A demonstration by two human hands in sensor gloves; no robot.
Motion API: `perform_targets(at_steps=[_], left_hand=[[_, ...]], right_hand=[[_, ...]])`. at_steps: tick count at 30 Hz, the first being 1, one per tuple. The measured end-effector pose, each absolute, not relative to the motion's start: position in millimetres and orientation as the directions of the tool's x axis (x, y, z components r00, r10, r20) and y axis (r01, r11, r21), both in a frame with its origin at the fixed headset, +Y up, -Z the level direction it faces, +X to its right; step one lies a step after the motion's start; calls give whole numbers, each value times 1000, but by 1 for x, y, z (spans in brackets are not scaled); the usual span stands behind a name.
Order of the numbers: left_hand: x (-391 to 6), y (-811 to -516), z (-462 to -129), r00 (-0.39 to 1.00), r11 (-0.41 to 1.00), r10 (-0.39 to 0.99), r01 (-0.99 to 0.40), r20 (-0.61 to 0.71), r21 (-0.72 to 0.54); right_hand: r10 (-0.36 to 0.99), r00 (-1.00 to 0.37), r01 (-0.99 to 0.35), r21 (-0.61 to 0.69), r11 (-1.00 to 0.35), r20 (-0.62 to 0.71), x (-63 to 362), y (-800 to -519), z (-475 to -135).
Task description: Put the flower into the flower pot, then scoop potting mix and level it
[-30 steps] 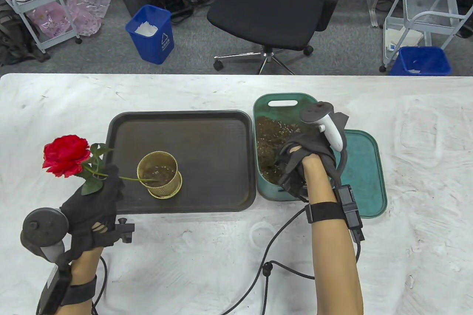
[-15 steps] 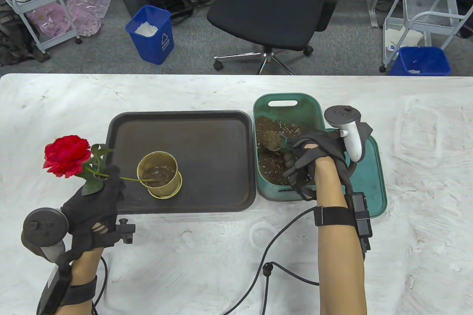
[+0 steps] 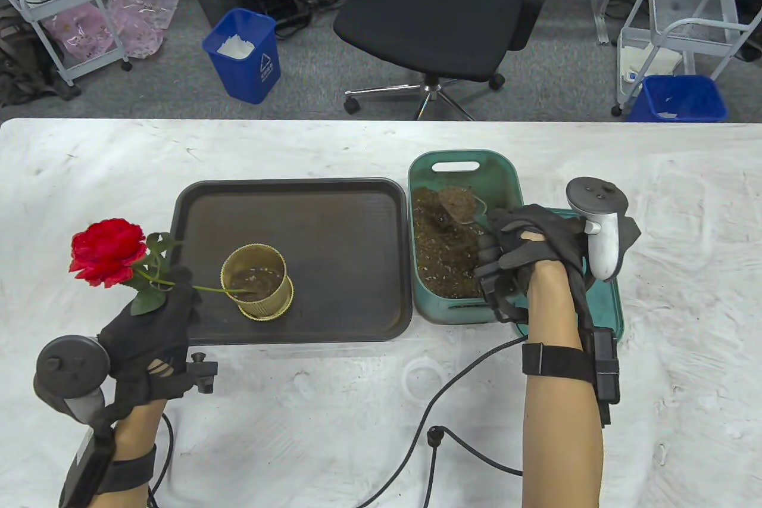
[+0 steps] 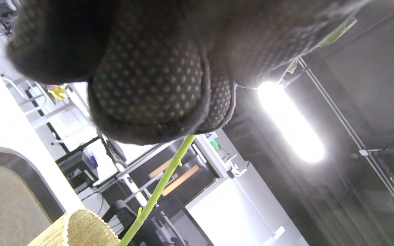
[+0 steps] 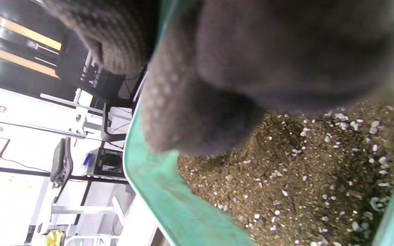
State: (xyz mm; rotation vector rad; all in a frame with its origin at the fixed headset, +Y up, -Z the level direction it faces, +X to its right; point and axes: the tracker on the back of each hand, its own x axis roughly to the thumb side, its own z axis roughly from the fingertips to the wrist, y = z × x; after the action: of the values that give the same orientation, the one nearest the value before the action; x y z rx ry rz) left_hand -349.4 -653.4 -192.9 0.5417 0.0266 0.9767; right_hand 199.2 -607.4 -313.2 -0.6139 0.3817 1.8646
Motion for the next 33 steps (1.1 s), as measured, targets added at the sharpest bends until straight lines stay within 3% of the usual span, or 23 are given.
perform_targets(at_steps=[10, 19, 28, 33], left_hand=[[-350, -653, -193, 573, 441, 790, -778, 218, 447], [-350, -653, -193, 575, 442, 789, -776, 215, 451], [-350, -654, -193, 578, 444, 787, -775, 219, 449], [-350, -654, -193, 578, 445, 786, -775, 218, 450]], right_hand=[[845, -218, -957, -63, -284, -489, 193, -592, -297], [880, -290, -956, 147, -253, -376, 126, -582, -290], [855, -396, -885, 386, -259, -334, 33, -615, -293], [825, -463, -842, 454, -293, -326, -5, -638, -297]])
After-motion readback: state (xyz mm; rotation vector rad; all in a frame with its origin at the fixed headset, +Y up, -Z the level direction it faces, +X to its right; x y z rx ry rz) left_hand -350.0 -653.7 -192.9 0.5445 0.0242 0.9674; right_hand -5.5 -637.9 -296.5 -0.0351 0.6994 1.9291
